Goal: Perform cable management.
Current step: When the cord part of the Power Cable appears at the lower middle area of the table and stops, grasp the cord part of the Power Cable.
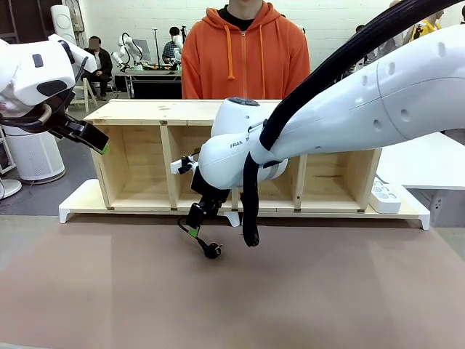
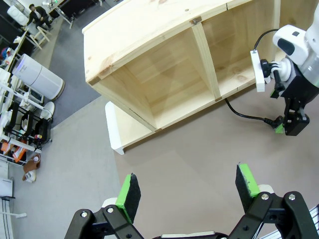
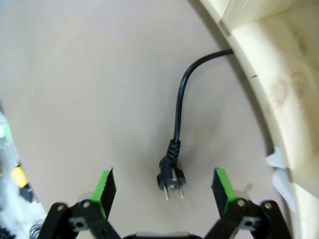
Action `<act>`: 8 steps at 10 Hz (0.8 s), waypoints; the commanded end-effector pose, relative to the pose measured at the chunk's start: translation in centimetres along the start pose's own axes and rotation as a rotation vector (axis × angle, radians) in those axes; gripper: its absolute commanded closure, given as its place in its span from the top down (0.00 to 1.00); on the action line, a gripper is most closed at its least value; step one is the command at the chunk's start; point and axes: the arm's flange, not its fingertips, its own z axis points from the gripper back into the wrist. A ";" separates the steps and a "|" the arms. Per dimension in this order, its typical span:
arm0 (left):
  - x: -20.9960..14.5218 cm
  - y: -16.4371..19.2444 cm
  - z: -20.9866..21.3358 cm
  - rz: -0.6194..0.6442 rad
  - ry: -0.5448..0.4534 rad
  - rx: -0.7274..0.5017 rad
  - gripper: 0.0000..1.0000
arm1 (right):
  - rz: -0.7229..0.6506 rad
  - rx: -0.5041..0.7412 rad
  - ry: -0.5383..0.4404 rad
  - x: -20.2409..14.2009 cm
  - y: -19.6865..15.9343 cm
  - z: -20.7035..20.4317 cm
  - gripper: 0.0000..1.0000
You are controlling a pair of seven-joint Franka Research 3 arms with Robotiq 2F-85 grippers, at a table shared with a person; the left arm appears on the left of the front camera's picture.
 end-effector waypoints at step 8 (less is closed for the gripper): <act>0.2 0.1 -0.1 -0.008 -0.012 0.002 1.00 | 0.025 0.101 0.046 1.4 -2.3 -5.4 1.00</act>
